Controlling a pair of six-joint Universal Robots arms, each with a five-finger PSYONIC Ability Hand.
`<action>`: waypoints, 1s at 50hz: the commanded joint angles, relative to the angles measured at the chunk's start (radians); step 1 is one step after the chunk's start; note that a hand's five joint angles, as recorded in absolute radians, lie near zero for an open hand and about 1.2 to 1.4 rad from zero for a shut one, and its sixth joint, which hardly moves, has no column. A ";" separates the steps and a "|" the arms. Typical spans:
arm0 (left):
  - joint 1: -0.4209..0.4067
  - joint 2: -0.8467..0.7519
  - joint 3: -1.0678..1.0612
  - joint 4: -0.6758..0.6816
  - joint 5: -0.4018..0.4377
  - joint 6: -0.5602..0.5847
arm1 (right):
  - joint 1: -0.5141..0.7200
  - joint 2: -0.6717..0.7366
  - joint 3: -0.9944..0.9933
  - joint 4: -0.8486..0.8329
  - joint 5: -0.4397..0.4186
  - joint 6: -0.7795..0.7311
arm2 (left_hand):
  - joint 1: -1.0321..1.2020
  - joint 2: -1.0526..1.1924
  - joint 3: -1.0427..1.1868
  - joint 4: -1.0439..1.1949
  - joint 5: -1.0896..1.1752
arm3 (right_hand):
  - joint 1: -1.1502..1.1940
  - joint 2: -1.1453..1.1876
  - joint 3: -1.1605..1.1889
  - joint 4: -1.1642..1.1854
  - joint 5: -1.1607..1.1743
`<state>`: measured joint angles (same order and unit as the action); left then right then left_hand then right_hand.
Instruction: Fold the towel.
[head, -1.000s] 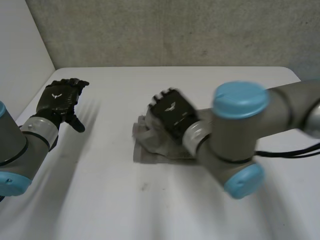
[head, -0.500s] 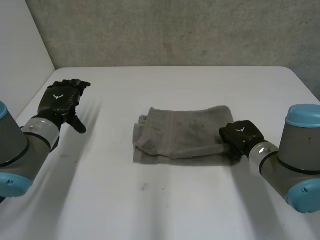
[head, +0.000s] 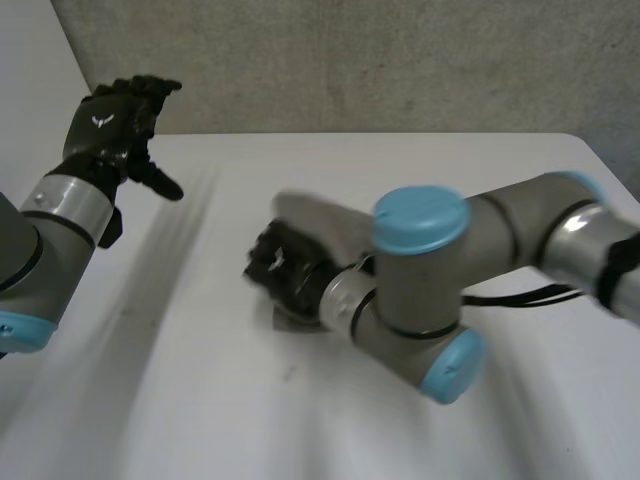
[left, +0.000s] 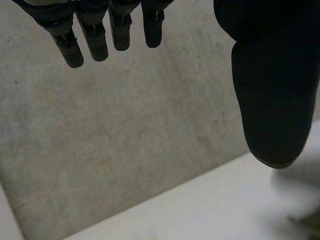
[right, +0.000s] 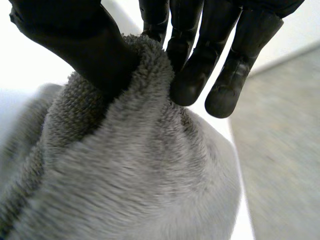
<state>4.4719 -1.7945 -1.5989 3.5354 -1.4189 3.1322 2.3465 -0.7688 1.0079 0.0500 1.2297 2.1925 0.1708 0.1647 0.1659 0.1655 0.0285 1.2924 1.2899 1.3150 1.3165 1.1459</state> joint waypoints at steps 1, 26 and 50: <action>-0.031 -0.022 0.056 -0.004 0.000 -0.063 | 0.022 0.086 -0.109 0.100 0.051 -0.023 | 0.005 0.011 0.009 0.010 -0.028 | -0.585 -0.582 -0.608 -0.609 -0.613; -0.273 -0.445 0.281 -0.194 -0.181 -0.086 | -0.205 -0.132 0.170 -0.041 0.148 0.800 | 0.010 0.016 0.015 0.016 -0.022 | -1.118 -1.115 -1.140 -1.142 -1.146; -0.287 -0.316 0.267 -0.200 -0.184 -0.084 | -0.242 -0.262 0.133 0.001 0.221 0.750 | 0.010 0.016 0.015 0.016 -0.022 | -1.118 -1.115 -1.140 -1.142 -1.146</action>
<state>4.1760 -2.2404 -1.3356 3.3359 -1.6020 3.0497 2.1288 -0.8596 1.1176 0.0578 1.4007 2.9323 0.1708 0.1648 0.1659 0.1654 0.0272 0.2297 0.2367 0.2379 0.2550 0.0593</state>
